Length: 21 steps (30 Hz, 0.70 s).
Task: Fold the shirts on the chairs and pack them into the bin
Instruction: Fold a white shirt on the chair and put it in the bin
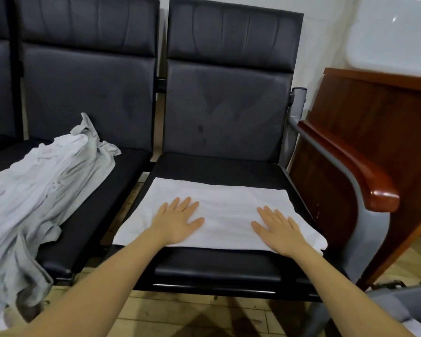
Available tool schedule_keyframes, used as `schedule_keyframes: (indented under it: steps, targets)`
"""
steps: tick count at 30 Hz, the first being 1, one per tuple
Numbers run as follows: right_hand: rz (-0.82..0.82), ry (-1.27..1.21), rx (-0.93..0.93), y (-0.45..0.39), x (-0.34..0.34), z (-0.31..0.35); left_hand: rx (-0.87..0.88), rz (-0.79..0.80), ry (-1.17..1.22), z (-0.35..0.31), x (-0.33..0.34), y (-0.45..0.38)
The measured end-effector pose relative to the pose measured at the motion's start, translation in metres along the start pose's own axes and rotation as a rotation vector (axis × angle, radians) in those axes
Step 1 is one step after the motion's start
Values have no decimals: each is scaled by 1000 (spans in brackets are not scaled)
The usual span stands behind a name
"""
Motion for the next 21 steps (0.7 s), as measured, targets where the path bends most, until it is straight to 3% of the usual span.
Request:
schedule_keyframes:
  steps: [8, 13, 21]
  targets:
    - [-253, -195, 41, -8, -41, 5, 160, -268, -78, -30, -25, -9]
    - [-379, -176, 182, -34, -47, -17, 263, -303, -19, -69, -26, -32]
    - [-382, -87, 426, -73, -42, -51, 396, -221, 87, -99, 2, -76]
Point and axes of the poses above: each hand's wrist, its own y-axis away from the middle knuckle, its own x-axis out of the palm, z = x × y, the point moved 8 cm from there along -y, towards the middle knuckle, and after that the axes turned 13 degrees about y, right-handed, at the moved point
